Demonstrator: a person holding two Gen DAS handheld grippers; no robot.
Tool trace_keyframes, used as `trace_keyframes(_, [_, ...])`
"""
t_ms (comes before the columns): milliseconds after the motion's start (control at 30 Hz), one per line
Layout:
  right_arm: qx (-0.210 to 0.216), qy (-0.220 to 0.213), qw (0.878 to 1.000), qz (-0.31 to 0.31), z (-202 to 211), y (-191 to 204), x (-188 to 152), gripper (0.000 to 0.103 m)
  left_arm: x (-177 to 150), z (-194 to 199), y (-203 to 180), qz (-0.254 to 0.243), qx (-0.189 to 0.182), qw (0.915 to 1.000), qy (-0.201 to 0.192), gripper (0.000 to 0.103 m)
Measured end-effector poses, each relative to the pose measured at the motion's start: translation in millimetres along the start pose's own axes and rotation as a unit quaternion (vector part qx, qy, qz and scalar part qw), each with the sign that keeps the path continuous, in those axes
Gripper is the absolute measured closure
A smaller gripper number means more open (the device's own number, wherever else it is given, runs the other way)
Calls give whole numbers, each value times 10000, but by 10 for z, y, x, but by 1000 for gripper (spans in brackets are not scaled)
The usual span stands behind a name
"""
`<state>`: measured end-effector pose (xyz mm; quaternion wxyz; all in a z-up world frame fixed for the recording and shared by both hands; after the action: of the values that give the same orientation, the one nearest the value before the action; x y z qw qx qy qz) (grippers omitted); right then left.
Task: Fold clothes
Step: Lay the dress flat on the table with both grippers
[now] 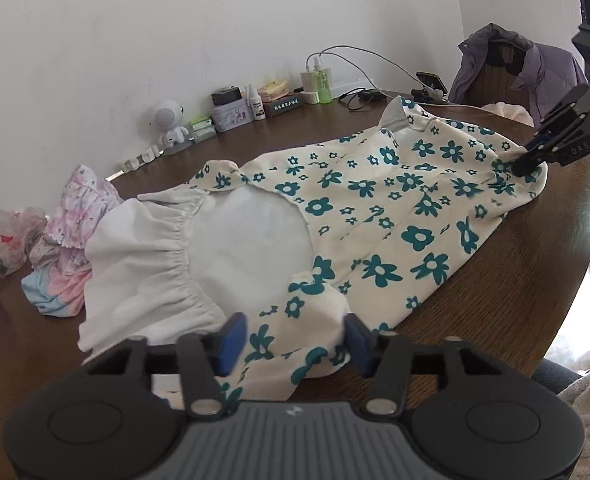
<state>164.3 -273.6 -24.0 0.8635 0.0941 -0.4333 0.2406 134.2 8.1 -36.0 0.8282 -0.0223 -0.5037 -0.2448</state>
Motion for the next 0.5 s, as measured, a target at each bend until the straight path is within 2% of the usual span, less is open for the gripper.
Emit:
trace_keyframes(67, [-25, -69, 10000, 16, 150, -53, -95, 91, -45, -17, 37, 289, -204, 9994, -8, 79])
trace_keyframes(133, [10, -79, 9999, 124, 295, -30, -196, 91, -82, -32, 59, 391, -284, 9988, 33, 88])
trace_keyframes(167, [-36, -23, 9997, 225, 320, -14, -233, 90, -94, -33, 67, 434, -327, 9985, 29, 88])
trace_keyframes(200, [-84, 34, 9994, 326, 345, 3, -270, 83, -102, -36, 73, 465, -353, 9983, 42, 88])
trace_keyframes(233, [-131, 91, 9990, 428, 370, 19, -307, 70, -108, -35, 77, 479, -370, 9981, 69, 88])
trace_keyframes(267, [-145, 53, 9995, 278, 406, 11, -276, 65, -105, -27, 80, 493, -379, 9980, 71, 85])
trace_keyframes(333, [-15, -168, 9998, -111, 499, 15, -164, 64, -91, 10, 104, 584, -393, 9975, 37, 79])
trace_keyframes(367, [132, -352, 9987, -347, 558, 28, -82, 64, -79, 27, 125, 621, -360, 9974, 17, 66])
trace_keyframes(433, [416, -633, 9957, -527, 589, 117, 70, 58, -52, 52, 158, 649, -305, 9974, -30, 55])
trace_keyframes(500, [591, -547, 9955, -504, 431, 234, 157, 57, -25, 55, 169, 617, -275, 9977, -59, 55])
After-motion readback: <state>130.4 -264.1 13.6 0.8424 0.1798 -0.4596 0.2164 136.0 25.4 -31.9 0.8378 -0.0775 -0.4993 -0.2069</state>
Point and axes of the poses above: each gripper's, at about its wrist camera, not at the fingertips, and z roughly against the way its jaws point, y to its left, x to its top, the point moved 6 cm from there along -z, roughly the way its jaws point, and after that the axes turned 11 degrees about -y, right-handed, at the moved point
